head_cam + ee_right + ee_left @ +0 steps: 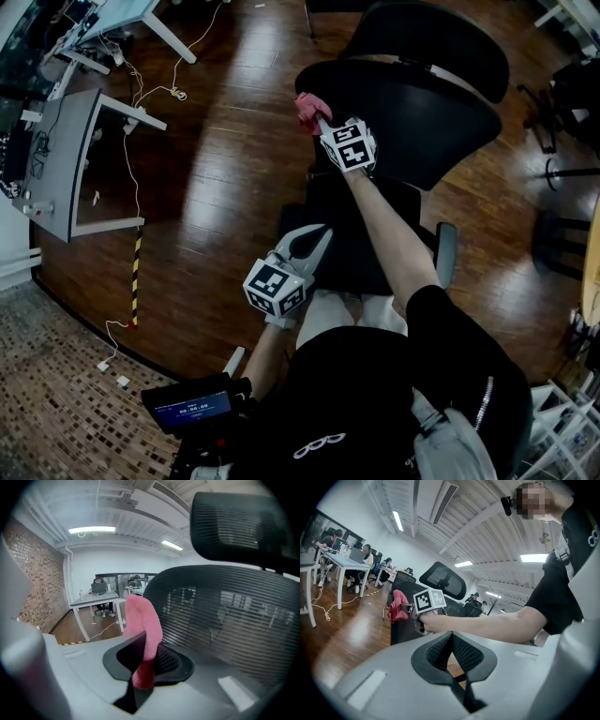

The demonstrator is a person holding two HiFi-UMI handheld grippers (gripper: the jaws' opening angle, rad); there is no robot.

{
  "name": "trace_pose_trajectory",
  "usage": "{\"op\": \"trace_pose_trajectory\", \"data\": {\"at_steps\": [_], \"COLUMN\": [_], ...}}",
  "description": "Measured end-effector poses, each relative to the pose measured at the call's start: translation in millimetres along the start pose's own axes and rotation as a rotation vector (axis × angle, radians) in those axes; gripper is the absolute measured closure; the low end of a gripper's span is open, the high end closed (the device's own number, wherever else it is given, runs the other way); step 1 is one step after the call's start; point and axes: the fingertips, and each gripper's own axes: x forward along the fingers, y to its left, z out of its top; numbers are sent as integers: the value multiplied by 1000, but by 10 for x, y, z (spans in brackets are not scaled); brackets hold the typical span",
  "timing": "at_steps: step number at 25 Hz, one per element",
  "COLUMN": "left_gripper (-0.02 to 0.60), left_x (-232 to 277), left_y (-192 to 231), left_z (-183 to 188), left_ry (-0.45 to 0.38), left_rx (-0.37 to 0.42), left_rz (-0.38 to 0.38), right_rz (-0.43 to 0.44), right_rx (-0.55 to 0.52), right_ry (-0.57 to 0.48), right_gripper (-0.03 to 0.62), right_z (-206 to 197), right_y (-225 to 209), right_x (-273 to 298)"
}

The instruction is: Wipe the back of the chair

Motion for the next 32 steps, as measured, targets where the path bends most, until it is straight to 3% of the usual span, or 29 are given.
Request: {"op": "trace_pose_trajectory", "data": {"at_steps": [21,32], "left_gripper": [591,591], "left_x": [1053,1315], "left_y": [-953,-1287], "left_z": [-237,-385], "left_ry": [112,136], "left_rx": [67,69], "left_rz": [-198,-236], "right_rz": [-327,-505], "right_rx": [193,307], "right_ry": [0,24], "right_gripper": [553,553], "right_z": [-1043,-1607], "right_y": [-2029,-2775], "right_x": [-1765,-2616]}}
